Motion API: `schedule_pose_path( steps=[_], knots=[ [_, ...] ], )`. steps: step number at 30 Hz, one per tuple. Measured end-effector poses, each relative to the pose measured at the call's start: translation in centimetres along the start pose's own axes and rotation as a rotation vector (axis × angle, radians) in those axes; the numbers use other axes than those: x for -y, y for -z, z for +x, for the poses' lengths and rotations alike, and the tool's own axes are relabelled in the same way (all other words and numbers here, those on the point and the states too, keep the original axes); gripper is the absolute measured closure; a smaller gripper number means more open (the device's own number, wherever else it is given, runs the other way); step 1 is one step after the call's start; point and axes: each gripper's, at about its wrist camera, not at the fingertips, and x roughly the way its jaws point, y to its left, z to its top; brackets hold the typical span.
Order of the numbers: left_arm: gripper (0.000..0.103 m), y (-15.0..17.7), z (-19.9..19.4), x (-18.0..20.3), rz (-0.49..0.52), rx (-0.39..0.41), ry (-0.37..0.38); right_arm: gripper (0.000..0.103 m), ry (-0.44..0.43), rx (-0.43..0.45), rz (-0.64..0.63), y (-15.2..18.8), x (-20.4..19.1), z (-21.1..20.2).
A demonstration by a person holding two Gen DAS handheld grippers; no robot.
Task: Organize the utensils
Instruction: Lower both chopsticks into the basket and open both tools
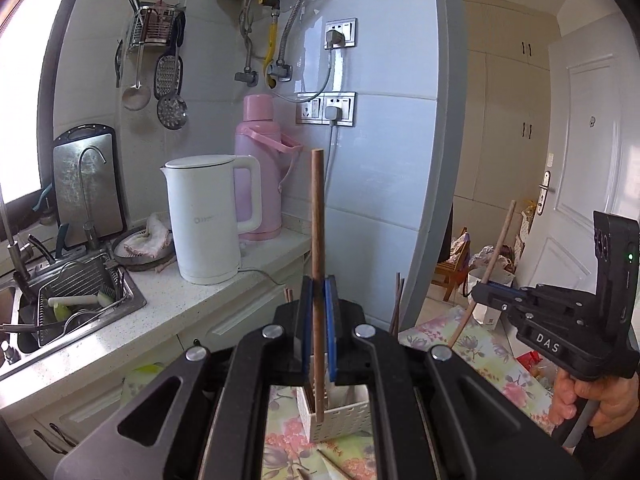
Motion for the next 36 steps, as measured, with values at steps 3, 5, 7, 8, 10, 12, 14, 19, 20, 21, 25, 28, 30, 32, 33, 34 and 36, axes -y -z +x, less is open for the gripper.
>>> schedule_pose_path(
  steps=[3,5,7,8,10,12,14,19,20,21,25,28,30,32,33,34,36],
  knots=[
    [0.097,-0.3,1.1,0.1,0.001,-0.002,0.004,0.096,-0.010,-0.010,-0.003,-0.2,-0.3,1.2],
    [0.097,-0.6,1.8,0.1,0.001,-0.003,0.006,0.096,-0.016,-0.020,-0.002,-0.3,-0.4,2.0],
    [0.097,-0.8,2.1,0.2,0.003,-0.003,0.008,0.096,-0.019,-0.027,-0.002,-0.3,-0.5,2.6],
    [0.097,-0.9,2.2,0.2,0.003,0.000,0.008,0.096,-0.020,-0.030,0.000,-0.3,-0.4,2.8],
    [0.097,-1.0,2.1,0.1,0.005,0.006,0.007,0.096,-0.024,-0.038,0.001,-0.2,-0.5,3.3],
    [0.097,-1.2,2.1,0.1,0.006,0.011,0.008,0.096,-0.026,-0.046,0.000,0.0,-0.5,3.7],
    [0.097,-1.2,2.2,0.0,0.003,0.015,0.008,0.096,-0.032,-0.055,0.000,0.1,-0.6,4.0],
    [0.097,-0.7,3.2,-0.2,-0.009,0.017,0.002,0.096,-0.040,-0.070,0.010,0.7,-0.4,5.0],
    [0.097,-0.4,3.6,-0.3,-0.012,0.015,-0.002,0.096,-0.039,-0.074,0.011,0.9,-0.3,5.2],
    [0.097,-0.2,4.0,-0.4,-0.017,0.010,-0.008,0.096,-0.038,-0.079,0.012,1.1,-0.3,5.5],
    [0.097,1.0,5.8,-0.9,-0.041,-0.003,-0.028,0.096,-0.037,-0.093,0.013,1.5,-0.3,6.3],
    [0.097,2.1,7.0,-0.9,-0.046,-0.025,-0.033,0.096,-0.038,-0.104,0.012,1.8,-0.3,6.8],
    [0.097,2.7,7.7,-0.9,-0.046,-0.037,-0.034,0.096,-0.037,-0.116,0.012,2.1,-0.3,7.2],
    [0.097,3.4,8.3,-0.9,-0.047,-0.055,-0.035,0.096,-0.038,-0.128,0.011,2.4,-0.3,7.6],
    [0.097,3.7,8.6,-0.9,-0.047,-0.061,-0.034,0.096,-0.041,-0.133,0.011,2.5,-0.3,7.8],
    [0.097,4.0,8.8,-0.7,-0.042,-0.069,-0.033,0.096,-0.041,-0.141,0.012,2.7,-0.3,8.0],
    [0.097,4.6,9.3,-0.5,-0.036,-0.089,-0.034,0.096,-0.041,-0.155,0.010,3.0,-0.3,8.4]
  ],
)
